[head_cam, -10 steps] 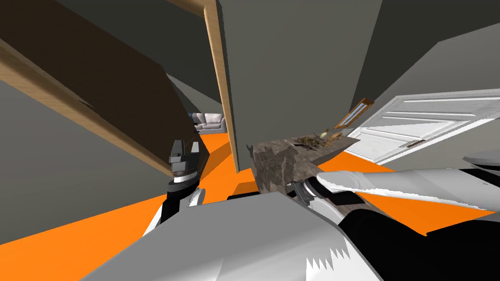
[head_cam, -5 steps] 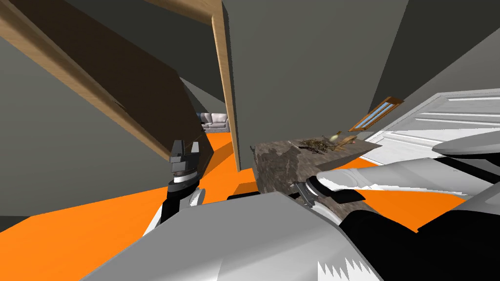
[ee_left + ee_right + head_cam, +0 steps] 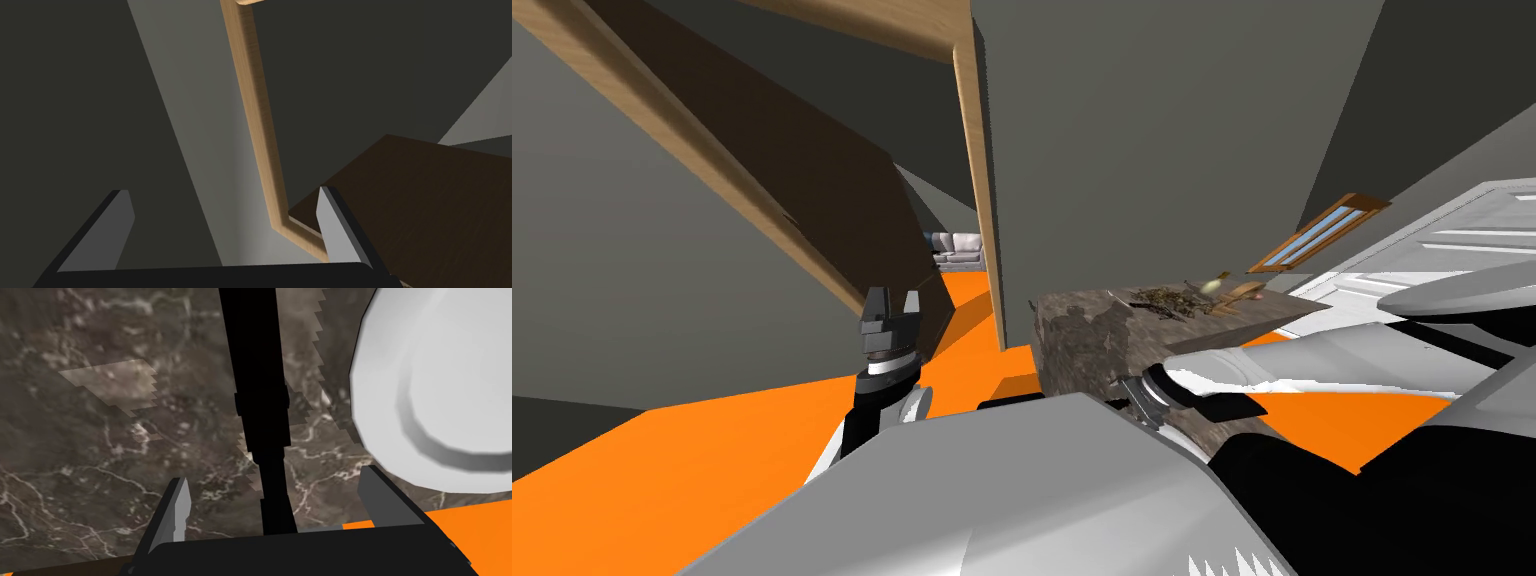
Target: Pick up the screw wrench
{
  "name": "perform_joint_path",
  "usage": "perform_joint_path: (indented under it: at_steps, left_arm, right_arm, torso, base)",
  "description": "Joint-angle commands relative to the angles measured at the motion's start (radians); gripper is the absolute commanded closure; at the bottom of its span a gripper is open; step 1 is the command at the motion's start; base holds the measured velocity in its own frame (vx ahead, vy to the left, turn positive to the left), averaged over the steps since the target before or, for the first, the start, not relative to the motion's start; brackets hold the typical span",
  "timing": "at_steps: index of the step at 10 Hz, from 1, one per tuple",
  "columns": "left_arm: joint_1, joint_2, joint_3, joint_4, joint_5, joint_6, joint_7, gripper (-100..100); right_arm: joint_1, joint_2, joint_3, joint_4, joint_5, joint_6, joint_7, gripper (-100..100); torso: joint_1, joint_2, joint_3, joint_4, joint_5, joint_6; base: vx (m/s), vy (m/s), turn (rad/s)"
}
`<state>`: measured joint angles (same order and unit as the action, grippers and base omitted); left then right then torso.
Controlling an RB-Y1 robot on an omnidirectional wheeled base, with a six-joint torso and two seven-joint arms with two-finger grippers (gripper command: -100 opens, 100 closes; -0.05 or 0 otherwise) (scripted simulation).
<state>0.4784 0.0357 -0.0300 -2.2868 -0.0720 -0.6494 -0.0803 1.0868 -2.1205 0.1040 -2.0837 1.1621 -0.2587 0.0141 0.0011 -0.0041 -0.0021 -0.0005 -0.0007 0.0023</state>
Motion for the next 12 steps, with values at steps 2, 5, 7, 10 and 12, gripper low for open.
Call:
perform_joint_path:
  at_steps: [2, 5, 7, 10, 12]
  left_arm:
    - [0.0, 0.0, 0.0, 0.0, 0.0, 0.0, 0.0, 0]
    - [0.0, 0.0, 0.0, 0.0, 0.0, 0.0, 0.0, 0]
    - [0.0, 0.0, 0.0, 0.0, 0.0, 0.0, 0.0, 0]
    - [0.0, 0.0, 0.0, 0.0, 0.0, 0.0, 0.0, 0]
    - [0.0, 0.0, 0.0, 0.0, 0.0, 0.0, 0.0, 0]
  right_arm:
    - [-0.017, 0.045, 0.053, 0.011, 0.006, 0.015, 0.032, -100]
    - [0.019, 0.096, 0.067, 0.03, 0.025, 0.038, 0.058, -100]
    - [0.01, 0.099, 0.079, 0.03, 0.021, 0.04, 0.061, -100]
    - [0.011, 0.101, 0.079, 0.031, 0.022, 0.039, 0.066, 100]
    - [0.011, 0.101, 0.079, 0.031, 0.023, 0.039, 0.067, 100]
  torso:
    - [0.001, 0.0, 0.0, 0.0, 0.001, 0.001]
    - [0.001, -0.001, -0.001, 0.0, 0.001, 0.0]
    - [0.001, -0.001, 0.0, 0.0, 0.001, 0.0]
    - [0.0, 0.0, 0.0, 0.0, 0.0, 0.001]
    - [0.0, -0.001, -0.001, -0.001, 0.0, 0.001]
  base:
    - [0.02, 0.027, 0.072]
    - [0.021, 0.024, 0.09]
    - [0.011, 0.017, 0.048]
    - [0.0, 0.0, 0.0]
    - [0.0, 0.0, 0.0]
